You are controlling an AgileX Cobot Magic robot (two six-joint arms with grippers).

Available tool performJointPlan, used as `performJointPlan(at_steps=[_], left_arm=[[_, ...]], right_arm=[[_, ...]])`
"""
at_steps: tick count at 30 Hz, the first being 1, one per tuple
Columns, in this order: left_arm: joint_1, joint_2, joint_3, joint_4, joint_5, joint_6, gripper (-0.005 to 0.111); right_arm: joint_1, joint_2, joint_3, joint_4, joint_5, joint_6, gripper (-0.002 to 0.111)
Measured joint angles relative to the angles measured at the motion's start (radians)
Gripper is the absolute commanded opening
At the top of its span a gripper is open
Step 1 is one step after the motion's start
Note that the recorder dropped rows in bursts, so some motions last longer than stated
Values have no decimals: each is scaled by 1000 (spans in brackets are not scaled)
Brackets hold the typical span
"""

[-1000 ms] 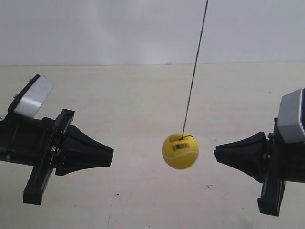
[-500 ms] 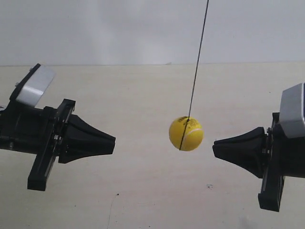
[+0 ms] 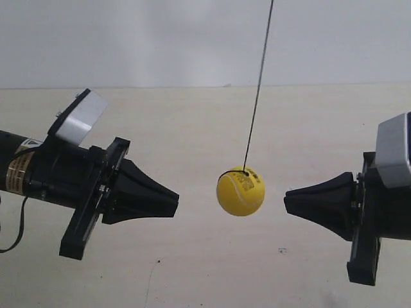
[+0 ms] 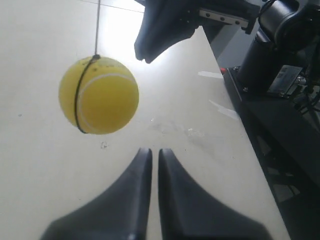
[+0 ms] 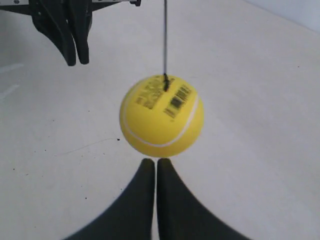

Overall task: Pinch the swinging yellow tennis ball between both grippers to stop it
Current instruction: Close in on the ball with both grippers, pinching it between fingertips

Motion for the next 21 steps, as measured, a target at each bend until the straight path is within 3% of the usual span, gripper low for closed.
performJointPlan(at_steps=[10, 21], left_arm=[[-1, 2, 0, 0, 0, 2, 5], [-7, 56, -54, 11, 0, -11, 5]], right_arm=[[0, 204, -104, -17, -57, -12, 0], [0, 221, -110, -45, -119, -10, 0]])
